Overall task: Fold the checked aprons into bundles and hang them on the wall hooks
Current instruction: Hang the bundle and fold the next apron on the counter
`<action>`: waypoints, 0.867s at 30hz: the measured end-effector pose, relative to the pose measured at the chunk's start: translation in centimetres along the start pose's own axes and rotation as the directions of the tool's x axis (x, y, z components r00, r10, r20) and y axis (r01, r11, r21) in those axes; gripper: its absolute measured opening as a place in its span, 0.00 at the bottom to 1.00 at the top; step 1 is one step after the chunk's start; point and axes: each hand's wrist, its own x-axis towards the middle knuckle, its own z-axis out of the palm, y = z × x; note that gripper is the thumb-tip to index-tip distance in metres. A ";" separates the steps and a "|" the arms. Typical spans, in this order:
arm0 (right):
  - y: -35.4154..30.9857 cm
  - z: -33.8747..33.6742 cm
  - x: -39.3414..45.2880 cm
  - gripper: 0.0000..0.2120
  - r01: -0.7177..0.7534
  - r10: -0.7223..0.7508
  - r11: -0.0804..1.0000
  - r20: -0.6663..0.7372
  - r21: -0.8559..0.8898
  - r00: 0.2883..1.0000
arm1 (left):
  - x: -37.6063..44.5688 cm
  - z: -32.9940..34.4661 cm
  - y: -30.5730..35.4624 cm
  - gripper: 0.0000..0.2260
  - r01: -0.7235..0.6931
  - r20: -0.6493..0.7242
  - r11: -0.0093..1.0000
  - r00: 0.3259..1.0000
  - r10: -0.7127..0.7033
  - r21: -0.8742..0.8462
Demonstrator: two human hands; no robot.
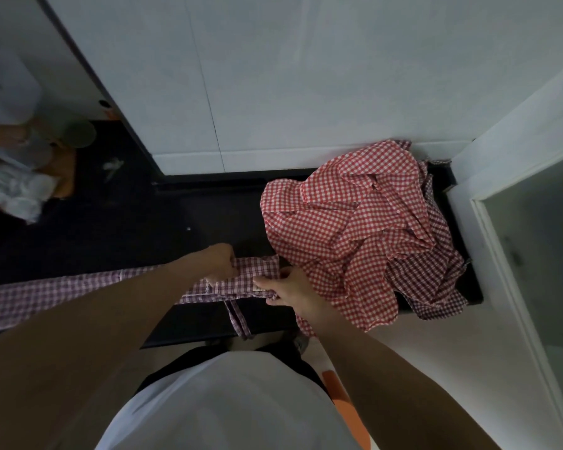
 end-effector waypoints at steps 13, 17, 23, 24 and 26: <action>-0.1 1.7 -0.1 0.32 0.065 -0.079 0.984 -0.083 -0.167 0.993 | -1.1 -0.2 -1.4 0.09 0.198 0.023 0.979 0.980 -0.198 -0.038; -0.5 2.1 -0.4 0.27 0.073 -0.073 0.989 0.003 -0.130 0.997 | -1.6 0.0 -2.4 0.09 0.207 0.021 0.971 0.978 -0.206 -0.117; -1.5 1.8 -1.2 0.18 0.092 -0.092 0.992 0.006 -0.092 0.996 | -1.6 1.1 -1.4 0.12 0.174 -0.078 0.976 0.980 -0.185 -0.132; -1.7 1.4 -1.4 0.19 0.095 -0.097 0.991 -0.010 -0.094 0.995 | -1.4 1.3 -1.1 0.13 0.165 -0.088 0.977 0.980 -0.178 -0.138; -2.1 0.3 -1.5 0.19 0.095 -0.099 0.992 -0.049 -0.083 0.994 | -1.2 1.5 -0.2 0.12 0.129 -0.107 0.978 0.983 -0.148 -0.163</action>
